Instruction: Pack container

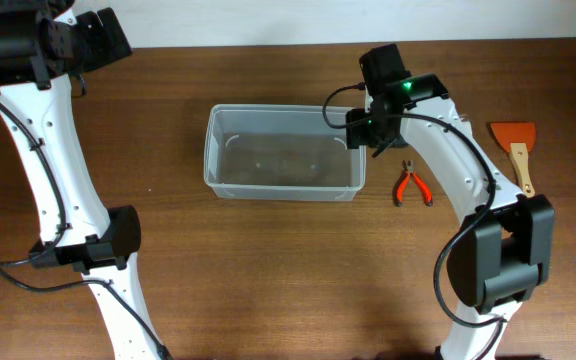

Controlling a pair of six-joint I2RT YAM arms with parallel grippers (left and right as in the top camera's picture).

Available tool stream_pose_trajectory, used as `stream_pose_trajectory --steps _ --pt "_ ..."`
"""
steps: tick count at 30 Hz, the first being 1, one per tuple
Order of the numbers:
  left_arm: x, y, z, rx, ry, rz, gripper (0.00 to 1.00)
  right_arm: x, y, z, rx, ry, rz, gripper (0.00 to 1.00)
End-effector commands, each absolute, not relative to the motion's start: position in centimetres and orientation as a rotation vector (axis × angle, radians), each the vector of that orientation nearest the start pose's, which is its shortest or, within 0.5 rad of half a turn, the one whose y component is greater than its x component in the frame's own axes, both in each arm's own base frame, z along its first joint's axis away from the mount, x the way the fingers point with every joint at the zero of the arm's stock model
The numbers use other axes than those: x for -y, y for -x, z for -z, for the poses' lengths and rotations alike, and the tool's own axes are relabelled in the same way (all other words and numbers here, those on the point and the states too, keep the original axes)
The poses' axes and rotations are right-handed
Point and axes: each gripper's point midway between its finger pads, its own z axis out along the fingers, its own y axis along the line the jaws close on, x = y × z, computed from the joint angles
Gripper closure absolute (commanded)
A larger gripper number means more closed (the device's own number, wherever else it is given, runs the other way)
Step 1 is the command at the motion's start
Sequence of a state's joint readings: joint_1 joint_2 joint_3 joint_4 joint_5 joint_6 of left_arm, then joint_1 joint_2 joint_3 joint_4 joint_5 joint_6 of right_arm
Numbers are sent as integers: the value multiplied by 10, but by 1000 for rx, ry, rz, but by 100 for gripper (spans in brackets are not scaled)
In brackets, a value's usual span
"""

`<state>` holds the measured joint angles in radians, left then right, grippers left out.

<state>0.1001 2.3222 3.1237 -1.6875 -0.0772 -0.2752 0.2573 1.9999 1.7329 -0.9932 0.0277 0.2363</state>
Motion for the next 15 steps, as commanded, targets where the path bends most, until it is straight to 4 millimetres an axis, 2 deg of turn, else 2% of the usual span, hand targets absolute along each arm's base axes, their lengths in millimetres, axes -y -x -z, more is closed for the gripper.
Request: stream_pose_trajectory --steps 1,2,8,12,15 --pt "-57 -472 -351 -2369 456 4 1 -115 -446 -99 -2863 19 -65 33" --pt "-55 -472 -351 -2370 453 13 1 -115 -445 -90 -2886 20 -56 30" --pt "-55 -473 -351 -2371 451 17 1 -114 -444 -86 -2898 21 -53 30" --pt "-55 -473 -351 -2371 451 17 1 -114 -444 -84 -2900 21 -52 43" --pt "-55 -473 -351 -2371 451 17 1 -114 -443 -82 -2906 21 -50 45"
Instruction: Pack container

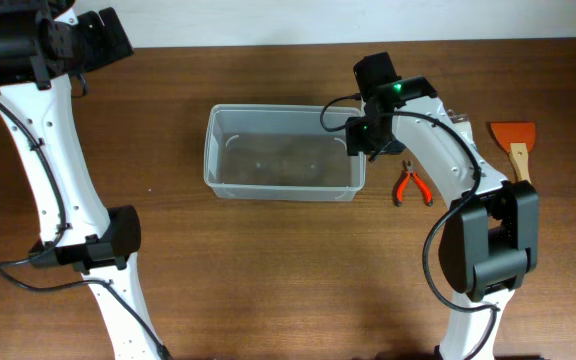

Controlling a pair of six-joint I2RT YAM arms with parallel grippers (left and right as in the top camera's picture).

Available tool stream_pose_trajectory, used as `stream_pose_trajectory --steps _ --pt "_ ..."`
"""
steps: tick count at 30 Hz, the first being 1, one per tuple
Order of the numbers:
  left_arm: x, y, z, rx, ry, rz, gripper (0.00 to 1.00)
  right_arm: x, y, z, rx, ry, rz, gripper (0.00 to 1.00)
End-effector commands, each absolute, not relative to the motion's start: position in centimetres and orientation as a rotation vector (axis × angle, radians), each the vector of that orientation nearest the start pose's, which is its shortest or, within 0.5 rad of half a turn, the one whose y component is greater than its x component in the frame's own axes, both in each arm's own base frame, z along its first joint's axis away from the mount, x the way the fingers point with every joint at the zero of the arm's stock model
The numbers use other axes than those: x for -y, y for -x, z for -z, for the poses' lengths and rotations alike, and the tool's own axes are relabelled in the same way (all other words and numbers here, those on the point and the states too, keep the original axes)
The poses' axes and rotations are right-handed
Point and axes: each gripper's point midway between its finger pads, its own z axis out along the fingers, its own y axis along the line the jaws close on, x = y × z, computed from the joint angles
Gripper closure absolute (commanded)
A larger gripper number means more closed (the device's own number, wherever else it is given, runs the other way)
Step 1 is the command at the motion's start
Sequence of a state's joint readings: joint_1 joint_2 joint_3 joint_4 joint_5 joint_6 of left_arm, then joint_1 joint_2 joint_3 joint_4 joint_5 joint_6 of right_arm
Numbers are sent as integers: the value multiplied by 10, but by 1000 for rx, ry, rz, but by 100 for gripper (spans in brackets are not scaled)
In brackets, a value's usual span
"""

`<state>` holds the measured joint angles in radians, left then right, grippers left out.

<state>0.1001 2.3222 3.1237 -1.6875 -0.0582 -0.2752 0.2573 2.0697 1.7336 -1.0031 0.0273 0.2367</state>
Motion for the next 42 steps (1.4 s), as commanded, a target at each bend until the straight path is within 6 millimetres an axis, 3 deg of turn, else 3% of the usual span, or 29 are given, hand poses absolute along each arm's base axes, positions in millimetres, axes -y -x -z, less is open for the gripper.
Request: stream_pose_trajectory --steps 1,14,19,23,32,42 --pt "-55 -473 -351 -2371 451 17 1 -114 -443 -81 -2909 21 -49 48" --pt "-55 -473 -351 -2371 452 17 1 -115 -446 -82 -2898 26 -52 76" --pt "-55 -473 -351 -2371 451 17 1 -116 -448 -82 -2891 28 -55 78" --pt "-55 -473 -351 -2371 452 17 1 -120 -449 -82 -2881 145 -73 78" --pt "-55 -473 -351 -2371 451 17 1 -120 -450 -83 -2874 148 -75 87" --pt "-55 -473 -351 -2371 452 17 1 -120 -451 -83 -2869 194 -70 87"
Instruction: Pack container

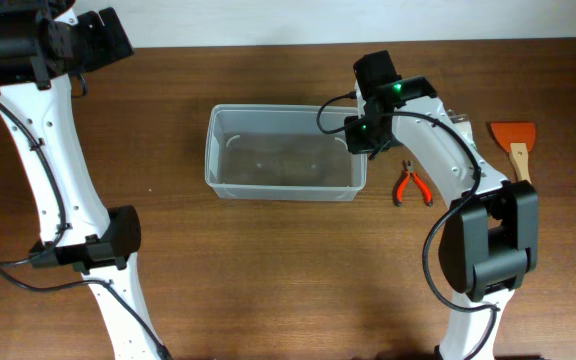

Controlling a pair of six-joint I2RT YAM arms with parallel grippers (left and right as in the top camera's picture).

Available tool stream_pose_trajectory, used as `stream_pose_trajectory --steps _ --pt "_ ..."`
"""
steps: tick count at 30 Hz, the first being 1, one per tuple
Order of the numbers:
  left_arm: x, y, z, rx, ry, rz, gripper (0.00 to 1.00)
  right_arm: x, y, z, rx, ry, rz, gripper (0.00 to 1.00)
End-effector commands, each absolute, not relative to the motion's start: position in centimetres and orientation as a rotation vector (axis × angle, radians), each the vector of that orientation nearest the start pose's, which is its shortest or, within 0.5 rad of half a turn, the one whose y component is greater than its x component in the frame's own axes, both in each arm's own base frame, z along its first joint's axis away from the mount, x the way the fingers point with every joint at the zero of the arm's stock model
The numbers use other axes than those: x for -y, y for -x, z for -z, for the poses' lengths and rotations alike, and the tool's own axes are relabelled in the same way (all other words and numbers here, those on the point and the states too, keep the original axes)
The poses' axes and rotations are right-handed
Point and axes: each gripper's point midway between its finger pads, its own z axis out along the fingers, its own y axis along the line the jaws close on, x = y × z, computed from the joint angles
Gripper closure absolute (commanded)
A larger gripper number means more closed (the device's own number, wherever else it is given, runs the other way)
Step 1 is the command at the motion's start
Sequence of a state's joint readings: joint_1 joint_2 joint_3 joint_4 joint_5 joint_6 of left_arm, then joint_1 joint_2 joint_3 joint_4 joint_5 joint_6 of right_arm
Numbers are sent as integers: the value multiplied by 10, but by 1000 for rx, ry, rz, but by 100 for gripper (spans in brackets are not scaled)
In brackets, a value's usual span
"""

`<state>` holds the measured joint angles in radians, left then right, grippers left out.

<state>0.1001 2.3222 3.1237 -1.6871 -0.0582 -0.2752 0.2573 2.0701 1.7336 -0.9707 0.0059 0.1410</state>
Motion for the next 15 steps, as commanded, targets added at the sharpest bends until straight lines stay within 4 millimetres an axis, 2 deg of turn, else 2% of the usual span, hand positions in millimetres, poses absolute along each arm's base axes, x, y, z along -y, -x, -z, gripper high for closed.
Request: stream_pose_trajectory --steps 1,15 --pt "-55 -473 -351 -2371 451 17 1 -120 -451 -83 -2867 207 -69 88" --pt "-55 -473 -351 -2371 452 17 1 -119 -451 -83 -2862 251 -52 87"
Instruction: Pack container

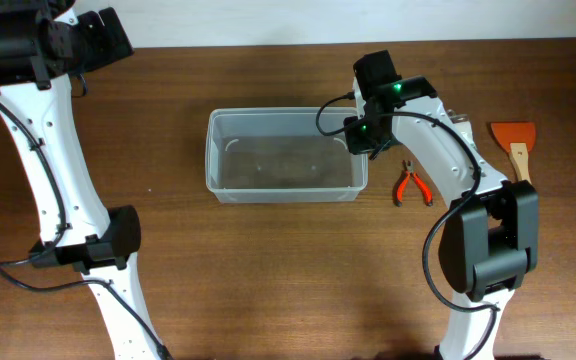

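A clear, empty plastic container (286, 155) lies in the middle of the wooden table. My right gripper (360, 137) is at the container's right rim, its fingers hidden under the wrist, so its state does not show. Red-handled pliers (411, 186) lie just right of the container. An orange scraper with a wooden handle (516, 148) lies at the far right. My left gripper (106, 40) is raised at the far left corner, away from everything, and its fingers cannot be made out.
The left arm's white links (53, 170) run down the left side of the table. The right arm's base (488, 250) stands at the front right, below the scraper. Bare wood lies in front of the container.
The container has shifted very slightly to the right and toward the front. My right gripper stays at its right rim. The left arm, pliers and scraper are unchanged.
My right gripper was first just outside the container's right rim, with the arm stretched wider. It then sat closer in over the rim and stayed there. By now the container has shifted a little to the right. Pliers, scraper and left arm kept their places.
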Controlling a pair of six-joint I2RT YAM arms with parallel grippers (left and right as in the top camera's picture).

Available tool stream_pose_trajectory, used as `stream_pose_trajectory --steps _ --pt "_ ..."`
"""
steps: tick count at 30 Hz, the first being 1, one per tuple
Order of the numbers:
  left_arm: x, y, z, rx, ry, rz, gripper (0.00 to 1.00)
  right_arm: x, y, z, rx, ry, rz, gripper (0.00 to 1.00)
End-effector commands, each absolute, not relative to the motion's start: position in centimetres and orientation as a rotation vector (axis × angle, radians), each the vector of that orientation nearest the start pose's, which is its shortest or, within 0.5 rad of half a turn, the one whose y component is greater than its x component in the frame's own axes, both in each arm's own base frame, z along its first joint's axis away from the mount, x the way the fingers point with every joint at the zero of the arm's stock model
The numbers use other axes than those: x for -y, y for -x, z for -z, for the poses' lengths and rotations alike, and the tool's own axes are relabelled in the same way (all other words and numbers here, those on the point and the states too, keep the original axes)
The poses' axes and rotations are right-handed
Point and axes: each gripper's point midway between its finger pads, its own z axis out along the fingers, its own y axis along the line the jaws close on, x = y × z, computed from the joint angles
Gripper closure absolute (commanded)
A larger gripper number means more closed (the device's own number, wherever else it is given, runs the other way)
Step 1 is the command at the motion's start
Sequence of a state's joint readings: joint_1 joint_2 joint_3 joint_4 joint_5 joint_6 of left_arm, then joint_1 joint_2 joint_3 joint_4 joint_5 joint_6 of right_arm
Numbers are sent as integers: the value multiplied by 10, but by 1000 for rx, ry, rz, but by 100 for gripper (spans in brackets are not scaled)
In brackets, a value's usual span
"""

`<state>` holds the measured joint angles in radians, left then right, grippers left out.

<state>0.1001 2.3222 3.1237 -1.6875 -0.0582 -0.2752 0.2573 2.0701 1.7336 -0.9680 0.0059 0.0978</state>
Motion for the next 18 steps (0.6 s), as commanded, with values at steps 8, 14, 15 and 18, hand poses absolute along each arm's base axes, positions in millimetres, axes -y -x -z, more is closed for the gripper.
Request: stream_pose_trajectory --steps 8,14,15,18 --pt "-55 -473 -351 -2371 451 17 1 -119 -451 -83 -2865 213 -58 55" --pt "-55 -473 -351 -2371 452 16 1 -120 -450 -88 -2871 214 -68 21" --pt "-55 -473 -351 -2371 452 16 1 -121 -451 -93 -2868 214 -71 17" --pt "-55 -473 -351 -2371 452 16 1 -123 -457 -117 -2843 213 -80 7"
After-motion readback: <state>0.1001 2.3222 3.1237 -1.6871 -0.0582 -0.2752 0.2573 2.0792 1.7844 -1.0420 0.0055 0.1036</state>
